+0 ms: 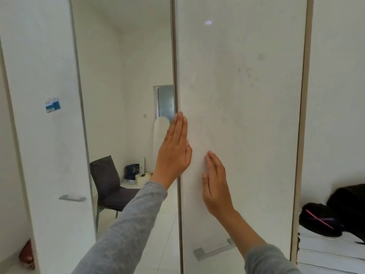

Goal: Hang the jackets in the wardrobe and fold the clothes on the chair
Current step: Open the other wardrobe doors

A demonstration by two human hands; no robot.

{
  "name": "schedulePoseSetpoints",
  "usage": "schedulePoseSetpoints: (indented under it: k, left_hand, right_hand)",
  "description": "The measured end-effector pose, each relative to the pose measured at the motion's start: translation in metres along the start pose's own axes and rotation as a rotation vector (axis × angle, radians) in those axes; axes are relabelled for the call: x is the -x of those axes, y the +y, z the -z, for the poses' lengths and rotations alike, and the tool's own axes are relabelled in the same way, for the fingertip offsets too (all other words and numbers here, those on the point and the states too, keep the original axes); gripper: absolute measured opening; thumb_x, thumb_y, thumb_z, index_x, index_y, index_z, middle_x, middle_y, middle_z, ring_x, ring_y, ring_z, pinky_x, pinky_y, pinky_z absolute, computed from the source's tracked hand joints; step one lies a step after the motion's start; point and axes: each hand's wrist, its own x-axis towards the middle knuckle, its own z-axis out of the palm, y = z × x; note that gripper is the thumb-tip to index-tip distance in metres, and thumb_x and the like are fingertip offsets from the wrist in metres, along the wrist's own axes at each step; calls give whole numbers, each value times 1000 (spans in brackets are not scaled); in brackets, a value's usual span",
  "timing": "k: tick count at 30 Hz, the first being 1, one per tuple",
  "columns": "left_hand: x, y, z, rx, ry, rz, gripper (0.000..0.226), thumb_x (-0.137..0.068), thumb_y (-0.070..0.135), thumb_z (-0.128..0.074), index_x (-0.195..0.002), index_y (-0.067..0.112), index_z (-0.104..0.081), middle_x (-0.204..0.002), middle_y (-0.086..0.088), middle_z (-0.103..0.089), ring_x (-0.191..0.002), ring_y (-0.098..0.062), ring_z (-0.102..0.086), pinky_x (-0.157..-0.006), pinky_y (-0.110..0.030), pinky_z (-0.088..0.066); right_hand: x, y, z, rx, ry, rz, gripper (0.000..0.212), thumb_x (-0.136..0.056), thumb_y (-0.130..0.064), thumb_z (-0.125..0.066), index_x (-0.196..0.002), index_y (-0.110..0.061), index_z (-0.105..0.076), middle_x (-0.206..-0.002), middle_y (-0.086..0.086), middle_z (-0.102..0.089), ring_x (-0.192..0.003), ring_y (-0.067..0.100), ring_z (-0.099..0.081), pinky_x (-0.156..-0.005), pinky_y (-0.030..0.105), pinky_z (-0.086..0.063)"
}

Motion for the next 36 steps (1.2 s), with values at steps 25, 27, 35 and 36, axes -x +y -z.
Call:
schedulePoseSetpoints:
  k: [25, 27, 35, 36]
  left_hand:
    - [7, -94, -182, 141, -30, 127, 65, -94, 25, -35, -148, 0, -8, -157, -18, -7, -147, -25, -3, -119, -39, -13]
    - [7, -94, -185, 137, 1, 122, 66, -93, 24, -37, -147, -1, -8, -156, -18, -8, -146, -26, -4, -119, -40, -14]
    - [5, -101, -204, 90, 48, 91, 69, -92, 23, -37, -146, -2, -3, -156, -17, -3, -146, -27, 0, -120, -41, -10]
    - [5, -102, -207, 78, 48, 90, 68, -92, 23, -36, -146, -2, -4, -156, -18, -4, -146, -28, 0, -120, -41, -10]
  right_hand:
    - [-137, 125, -71, 808, 55, 87, 57, -99, -31, -21, -151, -13, -9, -159, 6, -4, -147, 19, -1, -120, 36, -4]
    - [-138, 129, -74, 811, 88, 107, 57, -98, -30, -22, -151, -12, -11, -159, 7, -5, -147, 20, -2, -120, 38, -4]
    - [-145, 146, -89, 856, 199, 143, 56, -96, -26, -27, -149, -10, -19, -157, 9, -11, -146, 20, -8, -119, 41, -9]
    - [-146, 148, -90, 864, 208, 148, 56, -96, -26, -28, -149, -10, -20, -157, 9, -12, -146, 20, -9, -119, 41, -10]
